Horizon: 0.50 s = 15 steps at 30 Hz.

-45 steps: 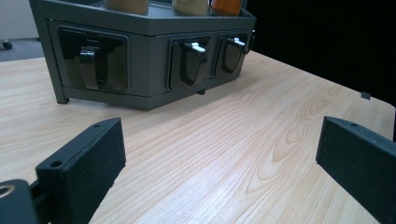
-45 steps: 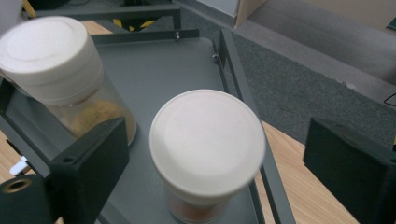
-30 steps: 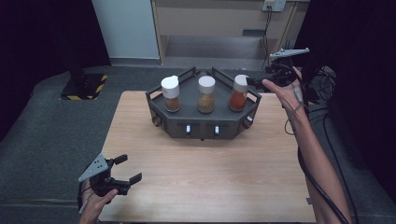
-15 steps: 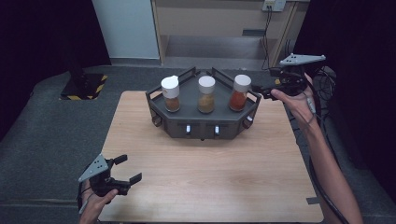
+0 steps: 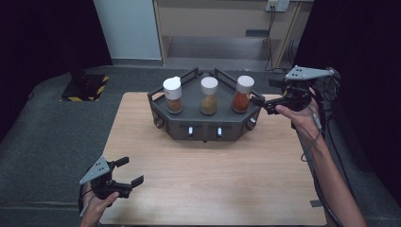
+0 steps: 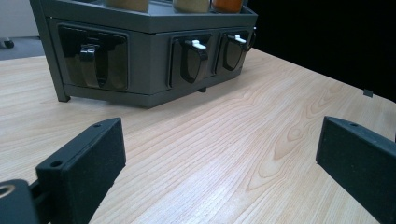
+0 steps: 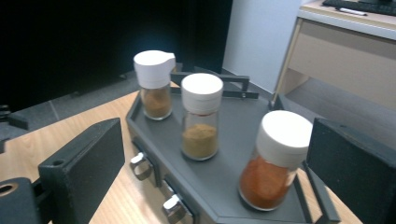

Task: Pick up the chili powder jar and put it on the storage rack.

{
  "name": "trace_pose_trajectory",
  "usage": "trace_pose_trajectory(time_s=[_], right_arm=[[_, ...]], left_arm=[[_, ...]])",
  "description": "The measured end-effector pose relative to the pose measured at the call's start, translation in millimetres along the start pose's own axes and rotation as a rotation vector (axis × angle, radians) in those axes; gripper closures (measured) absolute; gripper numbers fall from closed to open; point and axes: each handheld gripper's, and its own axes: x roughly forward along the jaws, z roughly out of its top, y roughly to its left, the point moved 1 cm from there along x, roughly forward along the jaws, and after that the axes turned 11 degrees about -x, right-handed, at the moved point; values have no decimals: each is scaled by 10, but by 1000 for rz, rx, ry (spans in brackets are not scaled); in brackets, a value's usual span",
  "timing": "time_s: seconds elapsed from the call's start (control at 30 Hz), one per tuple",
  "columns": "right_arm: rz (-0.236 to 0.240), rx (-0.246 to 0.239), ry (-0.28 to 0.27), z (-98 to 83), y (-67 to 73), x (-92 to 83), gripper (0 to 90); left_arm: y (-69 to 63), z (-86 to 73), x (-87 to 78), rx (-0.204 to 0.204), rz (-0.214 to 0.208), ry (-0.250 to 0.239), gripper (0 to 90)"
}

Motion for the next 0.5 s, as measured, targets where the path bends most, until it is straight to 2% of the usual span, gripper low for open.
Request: trace_pose_trajectory(time_s=[0.23, 0.5], right_arm=[[50, -3, -54, -101, 95, -72, 49], [93, -40, -86, -225, 279, -183, 50]], left_arm=[[0, 0, 1, -1, 0, 1, 1], [1, 0, 0, -3, 0, 0, 1]])
